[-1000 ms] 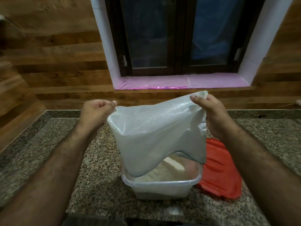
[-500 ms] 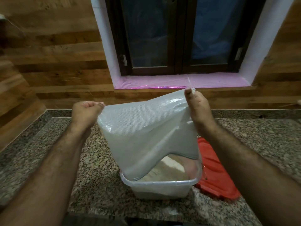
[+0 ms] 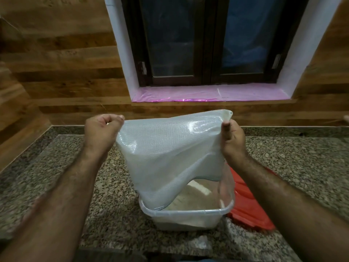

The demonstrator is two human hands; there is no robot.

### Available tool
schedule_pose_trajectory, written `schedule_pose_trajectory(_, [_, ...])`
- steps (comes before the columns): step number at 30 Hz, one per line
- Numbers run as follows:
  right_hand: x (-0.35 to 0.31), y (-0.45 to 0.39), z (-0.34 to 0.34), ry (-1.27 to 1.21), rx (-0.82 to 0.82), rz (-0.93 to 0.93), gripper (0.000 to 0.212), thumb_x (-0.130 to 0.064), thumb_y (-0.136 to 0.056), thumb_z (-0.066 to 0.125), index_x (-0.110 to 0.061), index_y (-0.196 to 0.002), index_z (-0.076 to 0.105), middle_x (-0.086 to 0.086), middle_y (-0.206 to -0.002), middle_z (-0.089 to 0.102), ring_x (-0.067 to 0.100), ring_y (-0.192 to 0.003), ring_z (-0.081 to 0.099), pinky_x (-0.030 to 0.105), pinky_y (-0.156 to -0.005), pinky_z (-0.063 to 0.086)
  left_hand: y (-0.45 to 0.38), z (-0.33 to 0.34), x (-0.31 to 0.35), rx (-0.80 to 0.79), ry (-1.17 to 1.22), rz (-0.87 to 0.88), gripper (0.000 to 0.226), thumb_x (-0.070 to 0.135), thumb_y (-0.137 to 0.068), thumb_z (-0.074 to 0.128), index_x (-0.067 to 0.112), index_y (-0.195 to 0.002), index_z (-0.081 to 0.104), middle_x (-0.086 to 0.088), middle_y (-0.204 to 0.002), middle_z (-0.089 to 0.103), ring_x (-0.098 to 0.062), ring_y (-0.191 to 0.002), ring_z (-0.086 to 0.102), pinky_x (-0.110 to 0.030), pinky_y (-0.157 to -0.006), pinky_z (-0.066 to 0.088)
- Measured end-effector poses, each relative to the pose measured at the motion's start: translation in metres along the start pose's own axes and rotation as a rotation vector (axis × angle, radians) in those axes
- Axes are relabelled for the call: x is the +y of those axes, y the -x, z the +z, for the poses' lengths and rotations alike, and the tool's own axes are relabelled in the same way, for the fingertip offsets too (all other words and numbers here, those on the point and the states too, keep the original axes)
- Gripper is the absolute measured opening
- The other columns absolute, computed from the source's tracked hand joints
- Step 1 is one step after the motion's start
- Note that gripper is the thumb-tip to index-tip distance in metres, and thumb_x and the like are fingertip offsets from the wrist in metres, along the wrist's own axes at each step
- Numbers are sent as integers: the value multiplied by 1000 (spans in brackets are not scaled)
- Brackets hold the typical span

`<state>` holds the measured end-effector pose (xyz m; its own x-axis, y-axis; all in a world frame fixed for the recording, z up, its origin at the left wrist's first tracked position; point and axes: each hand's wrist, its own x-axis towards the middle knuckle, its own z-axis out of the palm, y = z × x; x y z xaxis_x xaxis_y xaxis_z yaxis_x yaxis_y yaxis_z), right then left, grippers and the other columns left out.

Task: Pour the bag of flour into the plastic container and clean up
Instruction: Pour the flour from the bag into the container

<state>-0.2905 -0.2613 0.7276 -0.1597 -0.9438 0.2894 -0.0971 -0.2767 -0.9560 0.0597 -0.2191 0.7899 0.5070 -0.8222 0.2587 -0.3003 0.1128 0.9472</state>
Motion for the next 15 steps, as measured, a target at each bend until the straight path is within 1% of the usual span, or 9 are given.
schedule_pose_trajectory(2, [10, 2, -9, -30, 43, -13, 103, -102, -70, 47, -4, -91, 68, 13, -84, 70, 20, -78, 62, 44, -67, 55, 4, 5, 0, -7, -40, 55, 10, 16, -95, 78, 7, -95, 81, -2, -95, 82, -8, -86, 75, -29, -78, 60])
schedule_pose_trajectory(5, [12, 11, -19, -5, 82, -65, 86, -103, -67, 49, -20, -79, 68, -4, -74, 67, 11, -70, 61, 33, -61, 49, 6, 13, -1, 30, -3, 61, 10, 17, -96, 77, 7, -94, 81, -1, -91, 80, -3, -76, 73, -26, -72, 62])
schedule_pose_trajectory(6, [13, 13, -22, 0, 60, -80, 83, -102, -64, 56, -22, -81, 69, -8, -74, 70, 8, -70, 62, 32, -60, 51, 5, 15, -3, 47, 24, 45, 9, 16, -97, 77, 9, -93, 81, -1, -89, 80, 0, -73, 72, -23, -70, 61])
schedule_pose_trajectory(7, [13, 14, -26, 20, 31, -102, 84, -98, -59, 67, -17, -83, 70, -5, -75, 73, 9, -71, 63, 33, -61, 54, 5, 17, -4, 61, 52, 26, 8, 15, -97, 76, 10, -93, 80, 0, -88, 78, 2, -71, 70, -19, -68, 60])
schedule_pose_trajectory(8, [14, 13, -29, 75, 10, -126, 89, -90, -53, 80, -8, -86, 69, 4, -78, 75, 15, -72, 65, 39, -63, 60, 4, 19, -5, 73, 74, 8, 7, 13, -97, 76, 11, -92, 80, 1, -87, 78, 4, -69, 70, -16, -66, 59])
schedule_pose_trajectory(9, [16, 11, -34, 156, -15, -152, 95, -80, -45, 93, -1, -90, 67, 15, -83, 76, 24, -73, 68, 50, -66, 63, 3, 20, -6, 80, 87, -8, 6, 11, -97, 75, 11, -92, 79, 2, -87, 77, 5, -69, 69, -16, -65, 58])
schedule_pose_trajectory(10, [17, 9, -39, 246, -51, -175, 99, -71, -38, 101, 1, -96, 65, 20, -89, 76, 33, -77, 72, 57, -69, 62, 3, 21, -6, 84, 98, -24, 5, 10, -97, 75, 10, -93, 79, 2, -88, 78, 5, -69, 70, -16, -65, 58])
schedule_pose_trajectory(12, [9, 7, -45, 413, -118, -192, 101, -61, -30, 106, -6, -104, 62, 11, -94, 78, 36, -88, 75, 53, -73, 62, 0, 22, -5, 84, 116, -56, 4, 9, -96, 76, 7, -97, 79, 2, -89, 78, 2, -70, 71, -20, -66, 59])
schedule_pose_trajectory(15, [-1, 8, -49, 566, -169, -181, 96, -55, -33, 104, -18, -110, 60, -3, -97, 78, 25, -90, 75, 43, -78, 62, -5, 22, -2, 82, 134, -95, 8, 7, -95, 76, 2, -100, 79, 1, -89, 78, -1, -70, 71, -22, -67, 60])
